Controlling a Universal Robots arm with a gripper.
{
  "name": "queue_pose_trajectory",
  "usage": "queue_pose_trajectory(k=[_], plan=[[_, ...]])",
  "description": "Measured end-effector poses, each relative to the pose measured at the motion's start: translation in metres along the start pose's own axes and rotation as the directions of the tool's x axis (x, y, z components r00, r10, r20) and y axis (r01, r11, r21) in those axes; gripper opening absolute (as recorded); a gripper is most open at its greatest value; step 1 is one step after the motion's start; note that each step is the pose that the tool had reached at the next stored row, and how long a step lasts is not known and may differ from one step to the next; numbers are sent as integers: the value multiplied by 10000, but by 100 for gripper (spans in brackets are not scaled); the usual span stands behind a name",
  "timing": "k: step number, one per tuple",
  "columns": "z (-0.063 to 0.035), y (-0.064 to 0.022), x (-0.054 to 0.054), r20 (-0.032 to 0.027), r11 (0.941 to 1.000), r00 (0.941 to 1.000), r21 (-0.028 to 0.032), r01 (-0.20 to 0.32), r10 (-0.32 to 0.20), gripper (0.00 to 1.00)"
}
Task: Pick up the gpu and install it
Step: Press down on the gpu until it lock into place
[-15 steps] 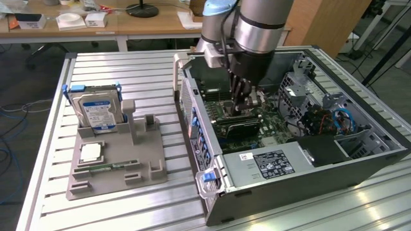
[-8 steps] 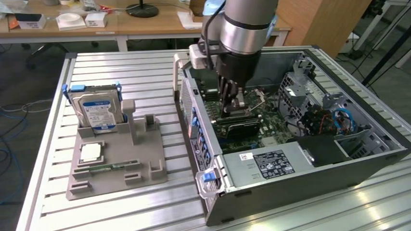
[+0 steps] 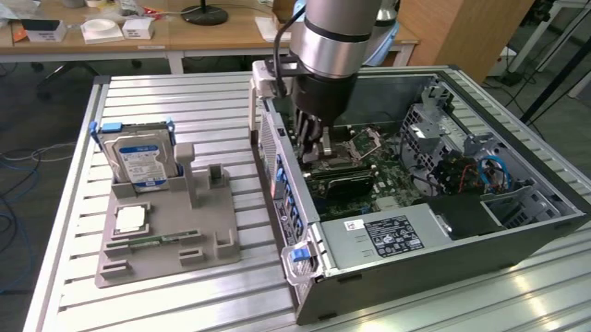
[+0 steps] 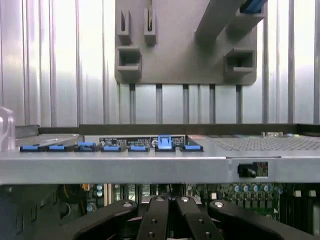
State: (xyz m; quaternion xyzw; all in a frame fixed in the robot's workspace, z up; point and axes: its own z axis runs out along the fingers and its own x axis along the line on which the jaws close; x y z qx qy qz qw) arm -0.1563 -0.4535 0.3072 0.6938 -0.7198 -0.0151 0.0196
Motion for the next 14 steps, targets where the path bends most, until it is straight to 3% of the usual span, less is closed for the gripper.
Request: queue_pose_trajectory(k=[1,7,12,14], plan=[[4,8,2,-4,10000,10000,-89,-5,4,11],[52,30,31,-75,10000,10000,-90,-28,27,11],[116,27,33,-99,9999,9999,-96,-70,69,11],[110,27,30,-83,9999,9999,-88,-83,82,11]])
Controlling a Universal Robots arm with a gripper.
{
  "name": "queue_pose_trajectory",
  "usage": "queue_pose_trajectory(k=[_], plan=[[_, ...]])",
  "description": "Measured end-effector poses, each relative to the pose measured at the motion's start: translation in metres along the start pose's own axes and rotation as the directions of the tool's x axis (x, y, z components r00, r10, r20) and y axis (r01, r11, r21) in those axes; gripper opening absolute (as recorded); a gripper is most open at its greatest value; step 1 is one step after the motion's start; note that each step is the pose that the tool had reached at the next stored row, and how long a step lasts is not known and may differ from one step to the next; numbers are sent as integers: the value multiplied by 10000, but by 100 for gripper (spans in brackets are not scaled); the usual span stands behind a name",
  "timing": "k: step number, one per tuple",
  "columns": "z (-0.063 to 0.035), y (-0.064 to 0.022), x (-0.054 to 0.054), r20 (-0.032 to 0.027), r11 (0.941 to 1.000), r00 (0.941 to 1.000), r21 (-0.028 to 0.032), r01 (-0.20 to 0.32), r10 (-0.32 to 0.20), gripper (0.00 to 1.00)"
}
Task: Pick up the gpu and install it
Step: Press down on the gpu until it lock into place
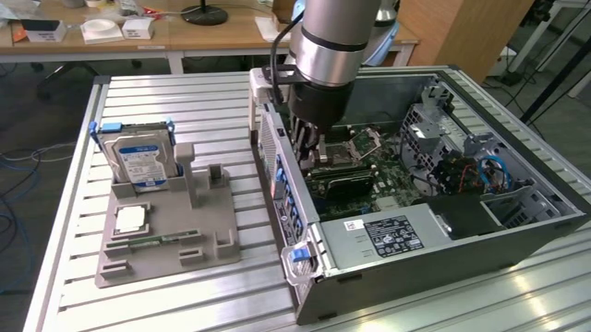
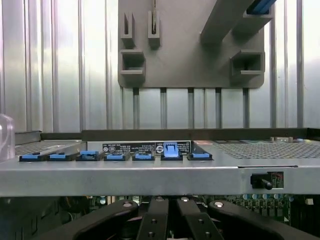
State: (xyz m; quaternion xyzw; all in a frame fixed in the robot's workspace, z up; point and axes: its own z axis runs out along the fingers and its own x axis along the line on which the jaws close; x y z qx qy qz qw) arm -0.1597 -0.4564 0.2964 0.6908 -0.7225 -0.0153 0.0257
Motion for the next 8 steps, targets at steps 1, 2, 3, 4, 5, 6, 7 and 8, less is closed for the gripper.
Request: queue_pose_trajectory(k=[1,2,3,4,5,6,7,8], plan=[[-20,2,-2,37,10000,10000,18,-3,3,11],[-47,8,-2,35,10000,10000,0,-11,11,11],[-68,10,0,28,10000,10000,6,-13,13,11],[-91,9,1,25,10000,10000,4,-10,10,11],[-91,-3,0,34,10000,10000,8,-6,6,11],[-94,-40,-1,36,10000,10000,9,-7,7,11],[-99,-85,-3,36,10000,10000,8,-7,7,11],[-100,-131,-5,46,10000,10000,10,-3,3,11]])
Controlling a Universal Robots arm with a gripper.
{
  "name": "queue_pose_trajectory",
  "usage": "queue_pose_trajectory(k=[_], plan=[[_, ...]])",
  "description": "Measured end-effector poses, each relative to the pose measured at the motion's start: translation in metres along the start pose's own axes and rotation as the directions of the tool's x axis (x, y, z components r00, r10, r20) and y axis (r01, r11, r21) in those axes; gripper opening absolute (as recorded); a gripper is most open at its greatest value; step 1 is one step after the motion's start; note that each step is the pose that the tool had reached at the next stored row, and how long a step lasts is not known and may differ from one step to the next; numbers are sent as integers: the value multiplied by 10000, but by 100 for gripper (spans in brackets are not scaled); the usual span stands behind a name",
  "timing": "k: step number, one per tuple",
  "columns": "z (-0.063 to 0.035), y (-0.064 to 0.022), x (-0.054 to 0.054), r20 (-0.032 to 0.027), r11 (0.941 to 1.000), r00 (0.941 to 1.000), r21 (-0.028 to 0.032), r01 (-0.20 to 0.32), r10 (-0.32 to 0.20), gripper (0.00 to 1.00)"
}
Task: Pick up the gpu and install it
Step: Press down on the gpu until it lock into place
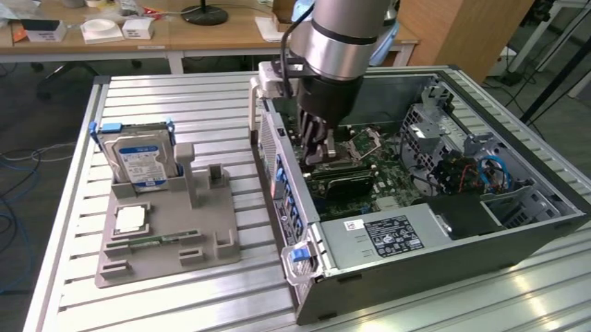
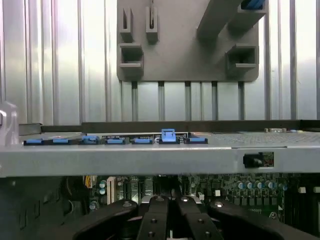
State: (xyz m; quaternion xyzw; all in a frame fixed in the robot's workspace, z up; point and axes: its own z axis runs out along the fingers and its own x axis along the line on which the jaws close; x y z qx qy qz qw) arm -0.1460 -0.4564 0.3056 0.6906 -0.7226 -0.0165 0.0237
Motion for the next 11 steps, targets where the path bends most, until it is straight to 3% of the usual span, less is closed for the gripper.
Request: queue_pose_trajectory(k=[11], plan=[[-28,-500,-19,255,10000,9997,-12,14,-14,11]])
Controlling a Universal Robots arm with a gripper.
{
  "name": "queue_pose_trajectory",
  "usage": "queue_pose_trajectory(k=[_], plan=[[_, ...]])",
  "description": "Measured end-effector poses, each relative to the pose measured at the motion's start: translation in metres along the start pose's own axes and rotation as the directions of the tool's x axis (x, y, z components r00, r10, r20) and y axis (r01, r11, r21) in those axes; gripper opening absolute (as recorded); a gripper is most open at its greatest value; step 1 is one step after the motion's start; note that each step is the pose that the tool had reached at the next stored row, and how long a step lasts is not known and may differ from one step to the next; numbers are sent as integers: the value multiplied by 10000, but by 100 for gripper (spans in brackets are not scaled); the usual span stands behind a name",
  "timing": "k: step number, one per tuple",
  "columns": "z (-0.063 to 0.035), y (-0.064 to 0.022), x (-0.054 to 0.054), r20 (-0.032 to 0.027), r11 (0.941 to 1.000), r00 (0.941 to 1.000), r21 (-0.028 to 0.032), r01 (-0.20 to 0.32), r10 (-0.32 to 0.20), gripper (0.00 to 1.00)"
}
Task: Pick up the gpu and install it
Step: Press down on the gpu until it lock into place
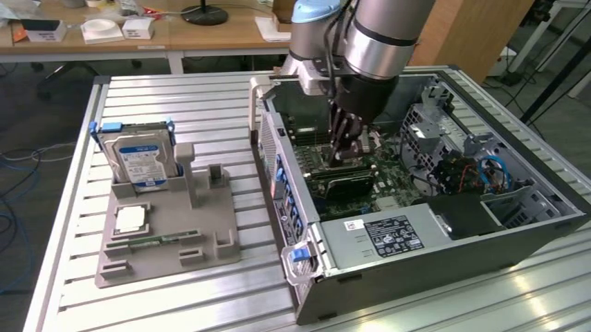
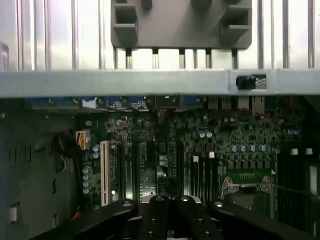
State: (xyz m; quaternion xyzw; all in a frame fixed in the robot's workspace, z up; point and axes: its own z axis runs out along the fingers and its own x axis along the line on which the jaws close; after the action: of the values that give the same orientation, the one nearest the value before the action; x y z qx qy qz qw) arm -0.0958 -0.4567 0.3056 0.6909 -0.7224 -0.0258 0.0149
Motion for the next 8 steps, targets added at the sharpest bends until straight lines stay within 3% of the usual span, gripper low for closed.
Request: queue_pose_trajectory(k=[8], plan=[[-18,-361,-14,113,10000,9999,-5,6,-6,11]])
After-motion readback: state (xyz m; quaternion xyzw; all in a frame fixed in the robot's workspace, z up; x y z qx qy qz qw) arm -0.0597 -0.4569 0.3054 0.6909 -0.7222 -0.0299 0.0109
